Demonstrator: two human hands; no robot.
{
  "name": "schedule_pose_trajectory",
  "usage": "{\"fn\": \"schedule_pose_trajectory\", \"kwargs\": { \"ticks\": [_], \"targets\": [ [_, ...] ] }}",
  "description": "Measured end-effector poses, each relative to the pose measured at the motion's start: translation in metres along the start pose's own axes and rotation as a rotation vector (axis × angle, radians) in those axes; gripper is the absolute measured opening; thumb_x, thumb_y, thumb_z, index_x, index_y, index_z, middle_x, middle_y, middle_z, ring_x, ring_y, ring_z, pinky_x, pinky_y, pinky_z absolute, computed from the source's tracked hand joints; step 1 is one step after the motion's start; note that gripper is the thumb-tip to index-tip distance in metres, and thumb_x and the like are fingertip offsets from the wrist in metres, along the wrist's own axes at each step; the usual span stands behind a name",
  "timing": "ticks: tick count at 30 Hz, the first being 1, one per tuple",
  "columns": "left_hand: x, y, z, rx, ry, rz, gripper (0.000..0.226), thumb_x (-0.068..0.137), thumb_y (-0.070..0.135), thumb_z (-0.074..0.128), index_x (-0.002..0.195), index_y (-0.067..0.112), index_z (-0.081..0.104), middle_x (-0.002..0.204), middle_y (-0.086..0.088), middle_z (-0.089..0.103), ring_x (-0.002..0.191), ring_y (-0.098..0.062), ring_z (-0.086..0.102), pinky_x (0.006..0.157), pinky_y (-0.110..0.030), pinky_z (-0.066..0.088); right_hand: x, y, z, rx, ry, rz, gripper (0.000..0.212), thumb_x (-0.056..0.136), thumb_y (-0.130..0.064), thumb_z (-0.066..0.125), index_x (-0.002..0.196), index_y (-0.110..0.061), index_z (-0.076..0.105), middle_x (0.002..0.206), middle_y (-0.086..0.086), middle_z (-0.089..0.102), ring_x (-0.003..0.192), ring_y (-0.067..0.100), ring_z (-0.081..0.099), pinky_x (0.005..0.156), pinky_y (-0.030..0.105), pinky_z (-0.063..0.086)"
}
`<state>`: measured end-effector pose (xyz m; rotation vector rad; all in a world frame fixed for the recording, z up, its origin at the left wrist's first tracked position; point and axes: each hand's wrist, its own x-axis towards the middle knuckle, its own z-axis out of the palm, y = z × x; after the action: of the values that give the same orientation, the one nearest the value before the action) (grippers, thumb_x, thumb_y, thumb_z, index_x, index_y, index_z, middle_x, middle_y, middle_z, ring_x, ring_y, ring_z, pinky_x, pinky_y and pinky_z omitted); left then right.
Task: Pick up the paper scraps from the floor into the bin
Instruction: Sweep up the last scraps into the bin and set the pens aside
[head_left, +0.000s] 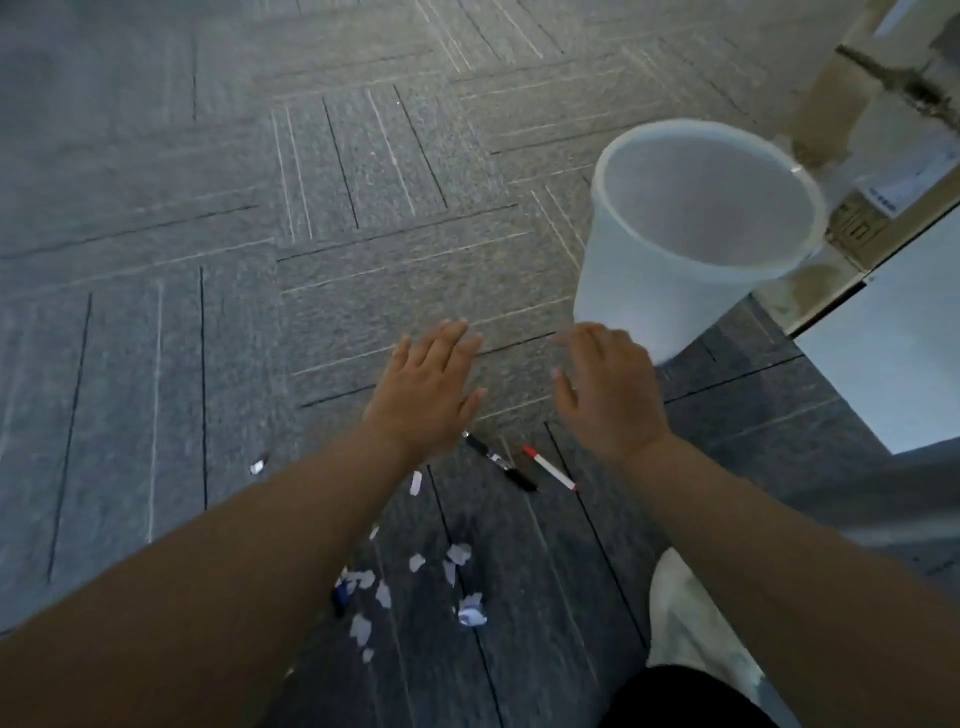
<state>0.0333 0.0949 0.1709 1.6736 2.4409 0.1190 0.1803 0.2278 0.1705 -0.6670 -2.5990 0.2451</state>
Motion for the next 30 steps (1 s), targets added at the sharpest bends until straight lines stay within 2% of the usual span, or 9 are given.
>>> {"fn": "schedule_pose_trajectory", "kwargs": {
  "ticks": [6, 9, 12, 14, 16, 18, 22, 26, 30],
  "targets": [
    [-0.109, -0.022, 0.09, -0.053, -0.126, -0.128, 0.061, 0.096, 0.039, 0.035, 0.146, 0.014, 0.012, 0.156, -0.006, 0.006, 0.143, -0.022, 0.004, 0.115, -0.043, 0.003, -0.1, -0.038, 0.079, 0.082, -0.289, 0.011, 0.033, 0.075, -0.011, 0.066, 0.106, -0.001, 0.059, 0.102, 0.02, 0.062, 0.089, 0.041, 0.058, 0.075, 0.046, 0.052],
    [-0.15, -0.035, 0.137, -0.071, -0.151, -0.171, 0.063, 0.096, 0.043, 0.034, 0.146, 0.012, 0.013, 0.156, -0.008, 0.005, 0.144, -0.025, 0.002, 0.115, -0.044, 0.003, -0.153, -0.051, 0.116, 0.087, -0.439, 0.041, 0.048, 0.078, -0.012, 0.07, 0.121, 0.0, 0.054, 0.125, 0.025, 0.054, 0.113, 0.044, 0.051, 0.092, 0.052, 0.046],
    [-0.182, -0.042, 0.18, -0.008, -0.237, -0.152, 0.074, 0.086, 0.055, 0.017, 0.146, 0.011, 0.018, 0.155, -0.009, 0.011, 0.143, -0.029, 0.01, 0.113, -0.046, 0.012, -0.197, -0.059, 0.141, 0.077, -0.585, 0.045, 0.068, 0.089, -0.03, 0.058, 0.144, -0.009, 0.024, 0.153, 0.012, 0.012, 0.141, 0.032, 0.012, 0.111, 0.043, 0.017],
    [-0.201, -0.044, 0.202, 0.03, -0.264, -0.087, 0.075, 0.081, 0.056, 0.023, 0.138, 0.009, 0.035, 0.145, -0.014, 0.037, 0.133, -0.033, 0.036, 0.103, -0.05, 0.034, -0.214, -0.06, 0.151, 0.065, -0.707, 0.011, 0.077, 0.092, -0.044, 0.047, 0.144, -0.017, -0.003, 0.148, 0.001, -0.018, 0.139, 0.021, -0.015, 0.113, 0.037, 0.001],
    [-0.212, -0.048, 0.22, 0.061, -0.229, -0.038, 0.072, 0.079, 0.056, 0.028, 0.133, 0.01, 0.036, 0.138, -0.014, 0.048, 0.129, -0.031, 0.041, 0.094, -0.05, 0.042, -0.218, -0.056, 0.161, 0.019, -0.793, -0.047, 0.086, 0.09, -0.054, 0.043, 0.138, -0.021, -0.02, 0.143, -0.002, -0.028, 0.135, 0.019, -0.024, 0.112, 0.036, -0.007],
    [-0.213, -0.054, 0.235, 0.07, -0.167, 0.031, 0.073, 0.081, 0.056, 0.028, 0.135, 0.008, 0.031, 0.14, -0.015, 0.044, 0.132, -0.029, 0.029, 0.097, -0.051, 0.038, -0.215, -0.051, 0.172, -0.032, -0.802, -0.125, 0.092, 0.084, -0.064, 0.038, 0.14, -0.023, -0.022, 0.147, 0.001, -0.022, 0.138, 0.023, -0.017, 0.111, 0.04, -0.003],
    [-0.197, -0.063, 0.255, 0.072, -0.068, 0.093, 0.073, 0.084, 0.055, 0.028, 0.137, 0.005, 0.026, 0.145, -0.015, 0.033, 0.132, -0.029, 0.023, 0.101, -0.05, 0.032, -0.195, -0.05, 0.194, -0.087, -0.781, -0.231, 0.091, 0.074, -0.078, 0.016, 0.144, -0.022, -0.002, 0.153, 0.006, 0.003, 0.141, 0.024, 0.005, 0.109, 0.045, 0.01],
    [-0.191, -0.07, 0.268, 0.054, 0.08, 0.09, 0.056, 0.086, 0.047, 0.033, 0.128, 0.01, 0.039, 0.122, -0.012, 0.059, 0.112, -0.026, 0.04, 0.094, -0.04, 0.045, -0.172, -0.061, 0.214, -0.121, -0.662, -0.435, 0.078, 0.079, -0.071, 0.028, 0.137, -0.019, 0.034, 0.138, 0.014, 0.045, 0.119, 0.033, 0.039, 0.093, 0.049, 0.043],
    [-0.199, -0.074, 0.271, -0.008, 0.227, -0.011, 0.029, 0.084, 0.042, 0.04, 0.101, 0.019, 0.047, 0.1, -0.005, 0.052, 0.088, -0.023, 0.042, 0.074, -0.032, 0.033, -0.16, -0.075, 0.222, -0.056, -0.584, -0.501, 0.056, 0.08, -0.055, 0.053, 0.116, -0.012, 0.057, 0.112, 0.019, 0.057, 0.094, 0.037, 0.057, 0.077, 0.045, 0.052]
  ]
}}
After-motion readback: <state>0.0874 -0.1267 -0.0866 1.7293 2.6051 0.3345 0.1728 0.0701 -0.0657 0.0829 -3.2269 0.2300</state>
